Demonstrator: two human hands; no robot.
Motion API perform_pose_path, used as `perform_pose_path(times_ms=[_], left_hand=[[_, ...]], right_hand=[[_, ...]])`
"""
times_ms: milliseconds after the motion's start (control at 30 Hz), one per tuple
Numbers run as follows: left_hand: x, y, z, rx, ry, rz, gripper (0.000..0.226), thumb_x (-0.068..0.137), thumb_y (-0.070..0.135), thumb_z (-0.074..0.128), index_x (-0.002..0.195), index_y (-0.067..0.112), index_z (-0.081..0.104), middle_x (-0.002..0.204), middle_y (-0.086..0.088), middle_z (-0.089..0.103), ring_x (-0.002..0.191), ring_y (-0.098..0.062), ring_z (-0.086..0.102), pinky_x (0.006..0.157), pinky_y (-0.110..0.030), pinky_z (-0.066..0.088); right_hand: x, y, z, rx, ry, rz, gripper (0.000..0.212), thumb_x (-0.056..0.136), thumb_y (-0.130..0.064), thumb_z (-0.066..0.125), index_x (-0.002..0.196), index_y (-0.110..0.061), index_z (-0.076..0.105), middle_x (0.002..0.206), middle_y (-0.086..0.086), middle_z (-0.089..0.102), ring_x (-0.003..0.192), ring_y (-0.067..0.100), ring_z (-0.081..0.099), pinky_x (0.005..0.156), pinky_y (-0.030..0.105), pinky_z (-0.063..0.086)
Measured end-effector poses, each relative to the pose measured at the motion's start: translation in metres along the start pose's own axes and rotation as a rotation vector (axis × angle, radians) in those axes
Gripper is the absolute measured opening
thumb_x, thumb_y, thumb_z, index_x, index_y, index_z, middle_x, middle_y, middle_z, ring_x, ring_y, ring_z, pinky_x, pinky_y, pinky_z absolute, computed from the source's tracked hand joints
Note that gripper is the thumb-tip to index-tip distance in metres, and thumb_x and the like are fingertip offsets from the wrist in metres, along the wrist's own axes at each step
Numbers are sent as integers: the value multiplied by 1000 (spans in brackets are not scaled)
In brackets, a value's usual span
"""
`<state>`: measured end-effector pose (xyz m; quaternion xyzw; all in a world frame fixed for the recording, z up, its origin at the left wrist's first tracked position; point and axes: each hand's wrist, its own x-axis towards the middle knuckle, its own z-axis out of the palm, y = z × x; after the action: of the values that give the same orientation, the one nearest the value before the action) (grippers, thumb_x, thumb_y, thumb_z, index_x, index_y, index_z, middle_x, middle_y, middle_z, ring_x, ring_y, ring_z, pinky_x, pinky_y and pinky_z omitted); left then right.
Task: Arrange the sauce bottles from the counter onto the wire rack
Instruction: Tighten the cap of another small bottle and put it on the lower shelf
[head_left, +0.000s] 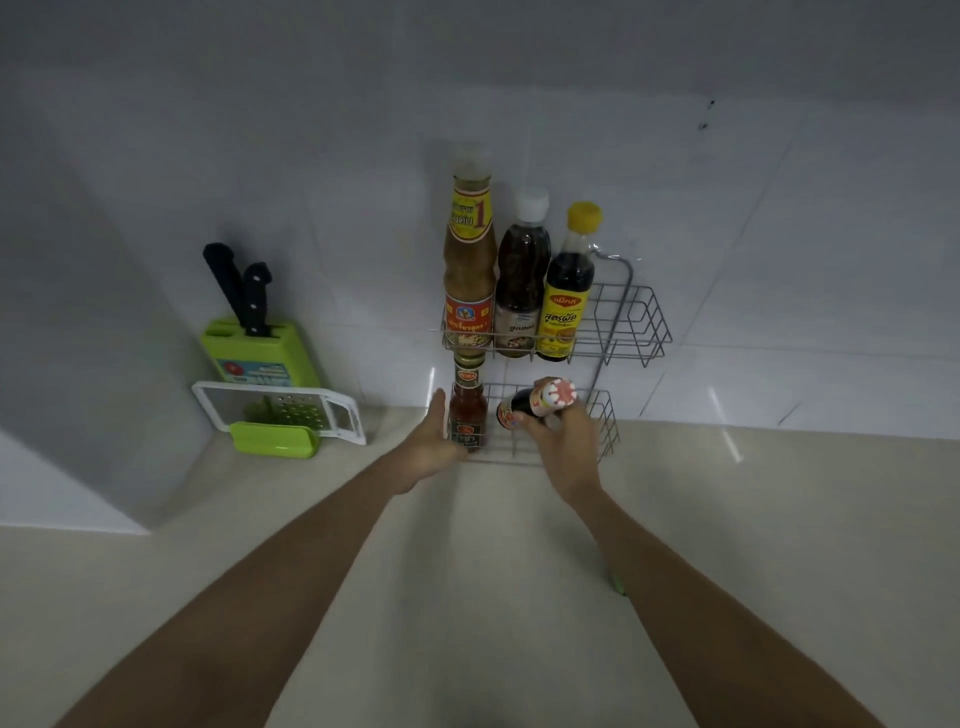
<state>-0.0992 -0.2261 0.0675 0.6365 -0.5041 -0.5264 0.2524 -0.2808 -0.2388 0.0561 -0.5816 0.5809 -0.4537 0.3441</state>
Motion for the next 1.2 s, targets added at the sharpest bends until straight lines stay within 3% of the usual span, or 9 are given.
perform_pose_path(times_ms=[100,167,267,333,467,733,933,1100,1200], left_hand=[[15,1,-1,16,-23,-16,100,85,-3,60,153,19,-10,162,0,4,147,-20,14,99,-24,26],[20,2,-2,33,-36,0,96,82,-5,61,153,17,-1,152,6,17,141,-16,21,98,-23,28],[28,1,-1,25,-35,36,89,75,-7,64,147,18,20,133,1,42,130,-22,41,85,-25,41],[29,-1,0,18,-22,51,89,70,-6,64,146,19,24,127,-4,48,120,-22,48,76,-22,42],[29,-1,3,-18,-31,74,93,65,-4,62,146,20,24,128,-3,49,112,-14,47,72,-18,42],[27,-1,6,-34,-21,32,99,70,-16,57,150,23,15,124,-1,49,114,-20,48,81,-30,48],[25,-1,4,-51,-2,4,98,71,-18,56,151,23,14,125,2,47,118,-15,43,87,-38,48],[20,6,5,-74,12,6,94,73,-19,57,149,19,17,127,0,44,121,-17,41,89,-33,42],[17,10,4,-60,19,15,90,75,-18,59,149,15,20,123,0,42,114,-12,37,89,-27,35]], right_hand=[[15,9,11,-40,-65,8,26,77,-12,75,98,-11,60,94,1,68,90,14,64,78,28,54],[22,14,17,-119,-87,11,27,76,-13,75,97,-12,58,95,2,67,90,19,63,80,38,55],[32,14,22,-244,-116,-2,34,77,-19,75,104,-12,57,99,5,68,92,22,63,78,36,52],[38,13,24,-307,-141,-15,38,78,-21,75,109,-10,56,104,7,67,92,21,60,72,29,45],[46,9,28,-354,-197,3,42,79,-21,74,115,-11,53,108,6,67,90,18,56,69,27,37],[55,13,35,-389,-276,50,53,78,-23,77,123,-12,52,117,11,67,106,30,63,85,38,50],[57,15,35,-411,-299,54,49,83,-26,72,124,-11,49,119,11,66,108,31,62,83,37,48],[56,16,34,-429,-321,77,54,79,-23,74,125,-13,47,123,10,64,111,31,61,89,42,52],[56,17,35,-443,-320,80,53,77,-20,73,123,-15,45,122,10,65,110,31,62,88,46,53]])
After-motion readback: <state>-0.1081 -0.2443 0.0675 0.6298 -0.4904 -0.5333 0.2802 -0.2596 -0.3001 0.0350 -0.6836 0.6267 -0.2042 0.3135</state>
